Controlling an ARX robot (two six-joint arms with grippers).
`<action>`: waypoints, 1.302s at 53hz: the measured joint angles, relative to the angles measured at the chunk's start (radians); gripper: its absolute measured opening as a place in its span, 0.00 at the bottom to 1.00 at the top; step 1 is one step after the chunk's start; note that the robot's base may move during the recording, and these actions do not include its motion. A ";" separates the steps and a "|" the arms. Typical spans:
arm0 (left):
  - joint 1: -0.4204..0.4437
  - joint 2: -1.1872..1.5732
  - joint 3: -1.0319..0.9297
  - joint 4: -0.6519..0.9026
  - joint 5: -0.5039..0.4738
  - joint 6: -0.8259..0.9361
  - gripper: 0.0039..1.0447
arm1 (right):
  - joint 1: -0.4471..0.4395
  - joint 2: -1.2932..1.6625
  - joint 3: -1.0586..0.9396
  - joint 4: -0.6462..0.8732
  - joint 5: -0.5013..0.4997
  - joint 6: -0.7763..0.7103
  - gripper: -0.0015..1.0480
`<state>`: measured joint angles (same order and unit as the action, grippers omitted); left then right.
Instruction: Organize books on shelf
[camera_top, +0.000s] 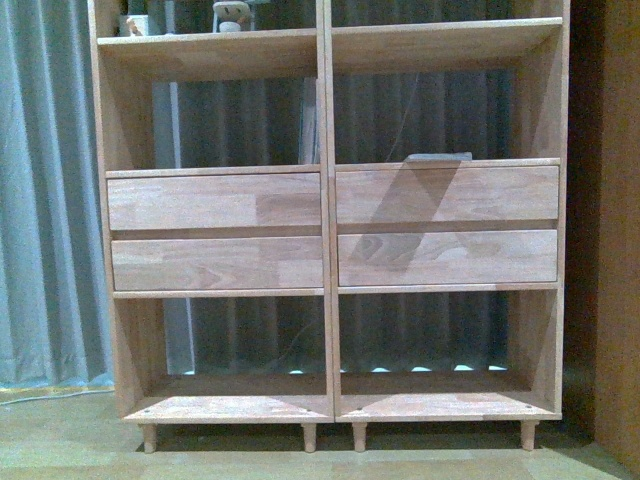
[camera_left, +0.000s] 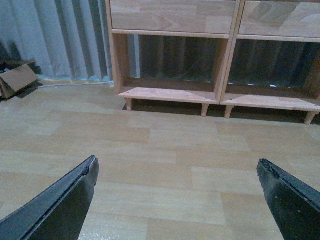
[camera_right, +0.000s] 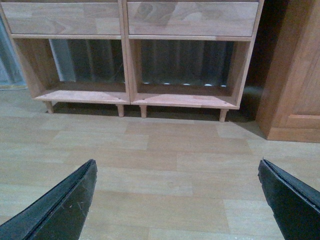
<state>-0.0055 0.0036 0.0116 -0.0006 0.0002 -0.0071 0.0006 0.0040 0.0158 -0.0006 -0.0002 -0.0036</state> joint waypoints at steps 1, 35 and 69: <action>0.000 0.000 0.000 0.000 0.000 0.000 0.94 | 0.000 0.000 0.000 0.000 0.000 0.000 0.93; 0.000 0.000 0.000 0.000 0.000 0.000 0.94 | 0.000 0.000 0.000 0.000 0.000 0.000 0.93; 0.000 0.000 0.000 0.000 0.000 0.000 0.94 | 0.000 0.000 0.000 0.000 0.000 0.000 0.93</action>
<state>-0.0055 0.0036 0.0116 -0.0006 0.0002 -0.0071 0.0006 0.0040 0.0158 -0.0006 -0.0002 -0.0036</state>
